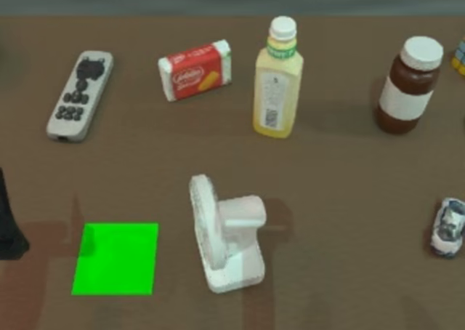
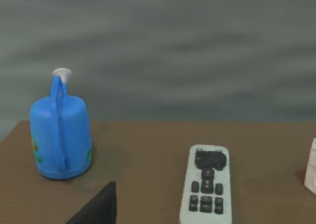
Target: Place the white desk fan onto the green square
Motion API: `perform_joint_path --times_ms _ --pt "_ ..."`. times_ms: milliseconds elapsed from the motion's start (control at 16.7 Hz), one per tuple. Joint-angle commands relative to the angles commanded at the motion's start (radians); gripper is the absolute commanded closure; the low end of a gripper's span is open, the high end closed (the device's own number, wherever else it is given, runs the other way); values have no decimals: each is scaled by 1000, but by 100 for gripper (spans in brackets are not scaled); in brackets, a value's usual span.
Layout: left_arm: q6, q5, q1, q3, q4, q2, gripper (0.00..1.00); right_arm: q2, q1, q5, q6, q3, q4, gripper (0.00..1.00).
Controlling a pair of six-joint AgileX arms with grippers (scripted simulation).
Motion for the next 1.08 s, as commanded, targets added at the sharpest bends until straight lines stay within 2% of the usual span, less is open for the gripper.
perform_joint_path --times_ms 180,420,660,1080 --pt "-7 1 -6 9 -10 10 0 0 0 0 0 0 0 0" --pt "-94 8 -81 150 -141 156 0 0 0 0 0 0 0 0" --pt "-251 9 -205 420 -372 459 0 0 0 0 0 0 0 0" --pt "-603 4 -470 1029 -888 1177 0 0 0 0 0 0 0 0"
